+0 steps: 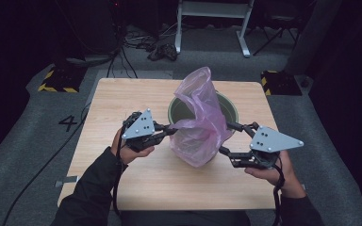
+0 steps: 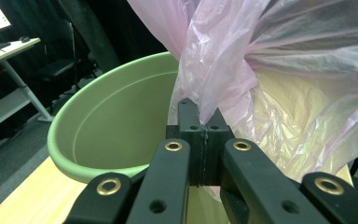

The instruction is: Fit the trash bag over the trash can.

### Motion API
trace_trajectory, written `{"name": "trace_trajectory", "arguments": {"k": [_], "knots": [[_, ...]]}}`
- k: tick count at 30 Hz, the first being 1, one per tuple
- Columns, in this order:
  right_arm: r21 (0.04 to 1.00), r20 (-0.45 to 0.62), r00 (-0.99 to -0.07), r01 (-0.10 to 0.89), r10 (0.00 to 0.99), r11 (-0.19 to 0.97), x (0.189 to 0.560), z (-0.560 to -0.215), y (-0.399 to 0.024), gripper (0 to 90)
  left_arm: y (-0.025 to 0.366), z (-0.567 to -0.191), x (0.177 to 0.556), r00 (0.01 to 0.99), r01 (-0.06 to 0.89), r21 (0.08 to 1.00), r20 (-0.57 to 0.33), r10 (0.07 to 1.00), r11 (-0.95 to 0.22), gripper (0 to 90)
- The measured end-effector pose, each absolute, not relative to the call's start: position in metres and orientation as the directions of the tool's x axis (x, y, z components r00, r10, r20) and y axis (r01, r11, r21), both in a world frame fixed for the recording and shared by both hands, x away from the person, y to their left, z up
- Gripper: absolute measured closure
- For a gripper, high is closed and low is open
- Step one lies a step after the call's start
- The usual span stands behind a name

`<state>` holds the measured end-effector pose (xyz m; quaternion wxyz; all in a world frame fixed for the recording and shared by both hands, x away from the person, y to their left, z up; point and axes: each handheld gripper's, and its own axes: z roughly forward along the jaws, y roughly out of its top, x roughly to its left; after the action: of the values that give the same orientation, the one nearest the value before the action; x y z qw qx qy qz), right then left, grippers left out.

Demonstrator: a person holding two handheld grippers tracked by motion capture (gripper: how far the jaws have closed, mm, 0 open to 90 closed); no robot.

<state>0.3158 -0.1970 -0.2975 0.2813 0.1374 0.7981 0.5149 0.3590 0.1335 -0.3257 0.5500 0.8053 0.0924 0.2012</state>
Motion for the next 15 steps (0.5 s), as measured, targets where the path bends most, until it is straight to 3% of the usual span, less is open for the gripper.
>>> {"name": "trace_trajectory", "arguments": {"k": [4,6,9,15], "knots": [[0.871,-0.350,-0.783,-0.070,0.514,0.486,0.318,-0.305,-0.191,73.2,0.138,-0.326,0.358,0.895,-0.075,0.924,0.228,0.382,-0.376,89.9],[0.874,-0.338,-0.789,-0.060,0.514,0.482,0.317,-0.311,-0.194,83.2,0.142,-0.329,0.356,0.893,-0.068,0.928,0.220,0.392,-0.367,89.9],[0.885,-0.308,-0.790,-0.033,0.531,0.464,0.315,-0.318,-0.202,89.4,0.149,-0.333,0.355,0.890,-0.061,0.925,0.220,0.399,-0.375,89.9],[0.897,-0.261,-0.775,0.025,0.575,0.441,0.309,-0.329,-0.217,89.7,0.161,-0.342,0.351,0.884,-0.037,0.934,0.197,0.424,-0.356,90.0]]}}
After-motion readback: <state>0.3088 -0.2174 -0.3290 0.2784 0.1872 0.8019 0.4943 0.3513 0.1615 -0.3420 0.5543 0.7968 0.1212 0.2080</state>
